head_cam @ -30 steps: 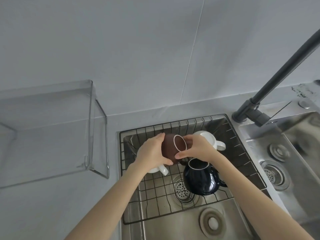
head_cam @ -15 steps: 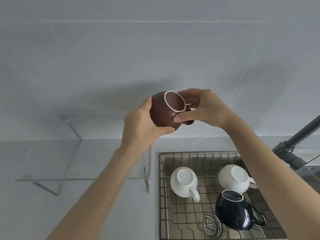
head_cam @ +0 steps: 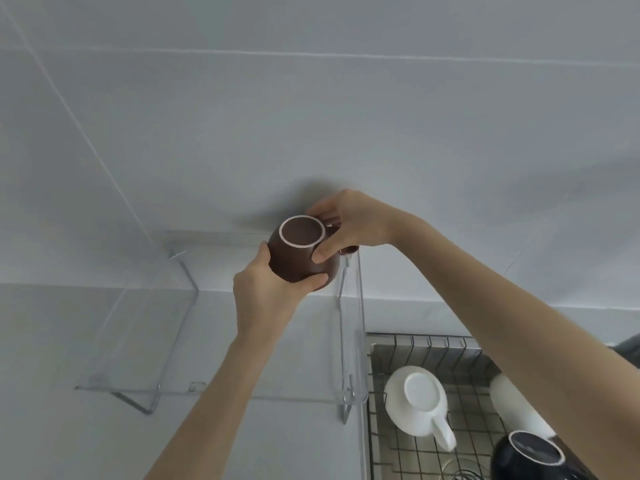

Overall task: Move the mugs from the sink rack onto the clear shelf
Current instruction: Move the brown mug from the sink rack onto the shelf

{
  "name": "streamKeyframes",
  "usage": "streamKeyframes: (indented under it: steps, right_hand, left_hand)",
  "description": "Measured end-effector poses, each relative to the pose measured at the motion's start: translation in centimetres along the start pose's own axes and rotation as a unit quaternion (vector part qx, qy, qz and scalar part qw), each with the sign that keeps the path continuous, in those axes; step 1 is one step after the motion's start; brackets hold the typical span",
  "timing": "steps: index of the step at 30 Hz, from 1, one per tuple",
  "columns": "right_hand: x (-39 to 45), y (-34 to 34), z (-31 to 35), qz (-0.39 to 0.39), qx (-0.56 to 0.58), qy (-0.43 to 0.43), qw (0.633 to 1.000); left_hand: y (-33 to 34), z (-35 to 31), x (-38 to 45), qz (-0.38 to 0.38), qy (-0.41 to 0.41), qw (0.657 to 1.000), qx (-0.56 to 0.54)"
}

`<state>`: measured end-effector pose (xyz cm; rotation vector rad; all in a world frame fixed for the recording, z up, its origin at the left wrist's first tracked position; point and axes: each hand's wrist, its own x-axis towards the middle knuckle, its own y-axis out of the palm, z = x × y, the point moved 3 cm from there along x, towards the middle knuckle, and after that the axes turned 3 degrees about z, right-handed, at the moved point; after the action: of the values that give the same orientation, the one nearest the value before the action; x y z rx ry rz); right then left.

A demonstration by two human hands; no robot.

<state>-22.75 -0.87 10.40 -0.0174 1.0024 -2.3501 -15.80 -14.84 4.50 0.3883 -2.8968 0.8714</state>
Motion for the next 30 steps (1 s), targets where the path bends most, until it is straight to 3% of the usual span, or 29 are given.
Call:
streamKeyframes:
  steps: [30]
  right_hand:
    - [-0.2,1.7,-1.4,0.017,-0.009,0.001,1.000]
  left_hand:
    - [1.7,1.0,-1.7,0.002,-0.028,1.000,-0.010]
